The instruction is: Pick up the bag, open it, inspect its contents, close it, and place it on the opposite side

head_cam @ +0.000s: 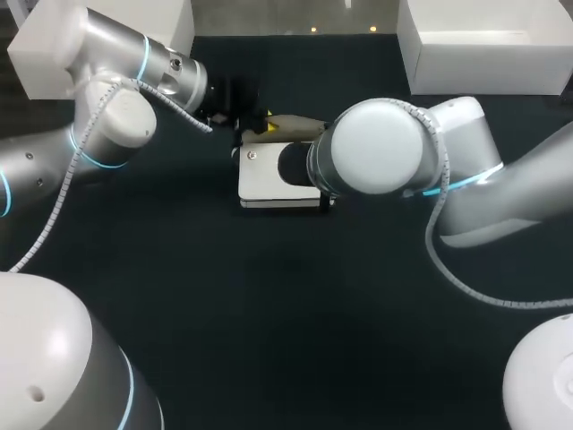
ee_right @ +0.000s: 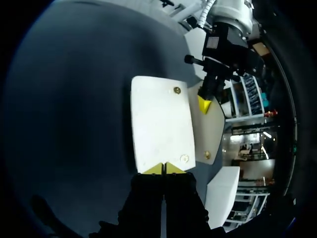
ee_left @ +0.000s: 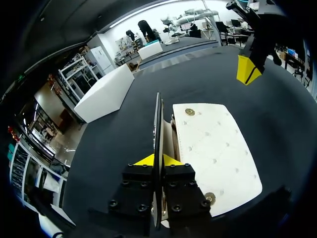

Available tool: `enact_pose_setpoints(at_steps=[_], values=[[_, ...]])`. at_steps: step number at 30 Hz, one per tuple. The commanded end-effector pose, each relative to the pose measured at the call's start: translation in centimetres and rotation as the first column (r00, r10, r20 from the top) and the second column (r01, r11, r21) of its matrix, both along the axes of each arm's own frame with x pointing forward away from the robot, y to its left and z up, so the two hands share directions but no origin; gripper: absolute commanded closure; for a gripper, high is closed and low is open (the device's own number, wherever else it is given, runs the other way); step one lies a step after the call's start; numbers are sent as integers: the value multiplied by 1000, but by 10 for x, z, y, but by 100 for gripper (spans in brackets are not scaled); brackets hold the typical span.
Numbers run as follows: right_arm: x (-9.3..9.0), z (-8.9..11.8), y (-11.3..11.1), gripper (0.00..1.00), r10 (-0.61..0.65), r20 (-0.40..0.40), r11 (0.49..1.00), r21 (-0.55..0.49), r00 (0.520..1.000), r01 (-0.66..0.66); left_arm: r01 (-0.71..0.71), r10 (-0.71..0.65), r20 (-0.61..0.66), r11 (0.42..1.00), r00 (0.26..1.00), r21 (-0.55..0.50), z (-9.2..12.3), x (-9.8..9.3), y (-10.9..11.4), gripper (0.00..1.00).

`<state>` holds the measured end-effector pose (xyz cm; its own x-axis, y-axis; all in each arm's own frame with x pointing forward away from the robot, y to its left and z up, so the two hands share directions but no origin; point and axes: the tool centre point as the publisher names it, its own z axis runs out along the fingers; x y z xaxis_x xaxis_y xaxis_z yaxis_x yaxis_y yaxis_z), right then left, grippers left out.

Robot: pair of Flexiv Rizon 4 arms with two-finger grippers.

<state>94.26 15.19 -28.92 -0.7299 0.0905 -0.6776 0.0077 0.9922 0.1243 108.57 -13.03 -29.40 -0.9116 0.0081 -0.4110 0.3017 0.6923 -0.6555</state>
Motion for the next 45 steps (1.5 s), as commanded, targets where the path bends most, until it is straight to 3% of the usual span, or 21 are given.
enact_pose_setpoints(at_steps=[1, 15, 20, 22, 28, 45], values=[[-2, -12, 3, 100, 1, 16, 1000, 4, 1000, -1, 14, -14, 8, 1000, 1000, -7, -9, 3, 1, 100], [-12, -44, 12, 99, 10, 45, 1000, 0, 999, -10, 33, -33, -16, 999, 999, -16, -22, 5, 6, 100], [-15, -51, 13, 65, 14, 46, 1000, -6, 999, -13, 46, -46, -18, 999, 999, -5, -24, 4, 5, 100], [-15, -53, 14, 60, 21, 50, 1000, -14, 999, -20, 51, -51, -21, 999, 998, -4, -26, 4, 4, 100], [-16, -57, 16, 57, 24, 58, 999, -24, 998, -23, 55, -55, -28, 998, 998, -4, -27, 4, 3, 100], [1, -72, 16, 62, -11, 56, 999, -30, 998, 13, 70, -71, -51, 997, 996, -21, -32, -6, 4, 100]])
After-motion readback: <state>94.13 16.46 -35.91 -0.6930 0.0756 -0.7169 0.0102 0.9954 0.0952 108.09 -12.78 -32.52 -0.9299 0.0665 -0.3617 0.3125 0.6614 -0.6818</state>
